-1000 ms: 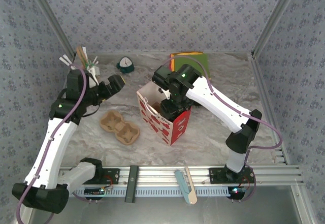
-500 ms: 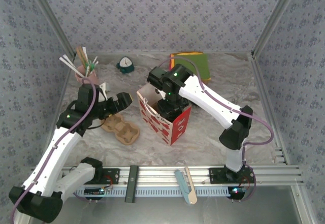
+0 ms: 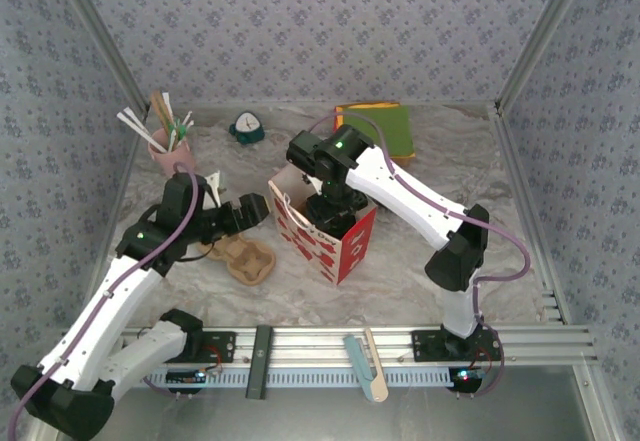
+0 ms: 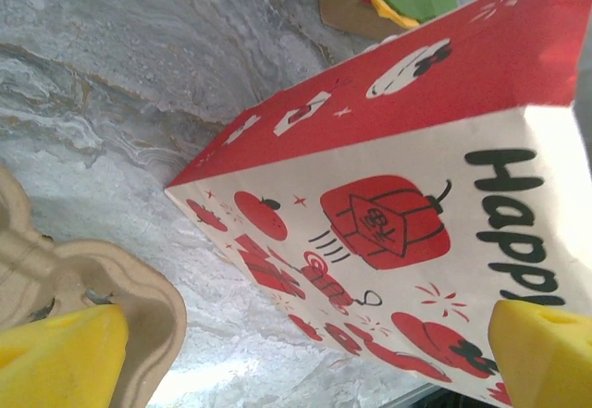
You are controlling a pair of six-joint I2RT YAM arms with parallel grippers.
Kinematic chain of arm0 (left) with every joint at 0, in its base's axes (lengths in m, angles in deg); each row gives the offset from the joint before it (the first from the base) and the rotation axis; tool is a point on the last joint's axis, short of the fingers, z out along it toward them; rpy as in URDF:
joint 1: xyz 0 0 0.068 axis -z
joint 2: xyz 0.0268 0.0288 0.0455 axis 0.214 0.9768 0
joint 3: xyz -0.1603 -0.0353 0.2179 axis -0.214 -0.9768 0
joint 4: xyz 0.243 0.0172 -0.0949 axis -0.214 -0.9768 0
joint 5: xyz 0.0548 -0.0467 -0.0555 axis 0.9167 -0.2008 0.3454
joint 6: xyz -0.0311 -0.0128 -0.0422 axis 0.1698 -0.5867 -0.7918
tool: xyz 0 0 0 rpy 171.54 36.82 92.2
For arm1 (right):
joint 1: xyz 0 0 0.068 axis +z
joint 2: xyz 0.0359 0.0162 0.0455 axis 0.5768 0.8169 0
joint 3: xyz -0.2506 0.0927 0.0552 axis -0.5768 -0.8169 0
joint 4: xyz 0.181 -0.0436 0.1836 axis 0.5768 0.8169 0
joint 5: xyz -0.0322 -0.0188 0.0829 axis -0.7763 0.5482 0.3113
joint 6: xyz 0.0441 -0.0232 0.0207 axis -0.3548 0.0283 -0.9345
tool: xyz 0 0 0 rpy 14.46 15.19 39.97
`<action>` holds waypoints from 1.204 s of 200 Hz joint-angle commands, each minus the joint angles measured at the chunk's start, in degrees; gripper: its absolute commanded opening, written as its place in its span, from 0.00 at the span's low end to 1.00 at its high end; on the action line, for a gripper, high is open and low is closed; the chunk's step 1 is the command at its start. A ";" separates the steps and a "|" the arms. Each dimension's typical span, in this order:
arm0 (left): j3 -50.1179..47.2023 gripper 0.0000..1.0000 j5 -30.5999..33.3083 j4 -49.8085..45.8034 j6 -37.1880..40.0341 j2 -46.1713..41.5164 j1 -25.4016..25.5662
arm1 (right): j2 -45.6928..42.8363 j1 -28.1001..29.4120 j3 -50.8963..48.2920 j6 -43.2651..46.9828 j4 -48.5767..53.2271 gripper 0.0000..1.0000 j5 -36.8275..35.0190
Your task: Pack the takeout coffee
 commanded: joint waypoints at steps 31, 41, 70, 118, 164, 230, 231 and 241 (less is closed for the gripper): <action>-0.28 1.00 1.24 2.19 -0.13 -0.09 1.70 | 0.26 -0.09 -1.38 1.20 1.24 0.68 -0.12; -0.37 1.00 1.29 2.20 -0.15 -0.09 2.00 | 0.26 -0.10 -1.75 1.32 1.12 0.68 -0.14; -0.83 1.00 1.26 2.09 -0.18 -0.30 3.10 | 0.18 -0.14 -2.48 1.23 1.06 0.68 -0.11; -1.18 1.00 2.03 2.25 -0.63 -0.28 4.71 | 0.18 -0.14 -2.89 1.30 0.97 0.68 0.23; -1.89 1.00 2.36 2.44 -0.77 -0.58 5.51 | 0.09 -0.03 -2.88 1.10 1.24 0.68 0.33; -2.07 1.00 2.79 2.36 -1.21 -0.89 5.71 | 0.31 -0.18 -2.79 1.10 1.24 0.68 0.59; -2.07 1.00 2.81 2.36 -1.12 -0.89 5.74 | 0.33 -0.18 -2.79 1.10 1.24 0.68 0.58; -2.01 1.00 2.83 2.28 -0.95 -0.86 5.76 | 0.29 -0.18 -2.96 1.10 1.29 0.68 0.65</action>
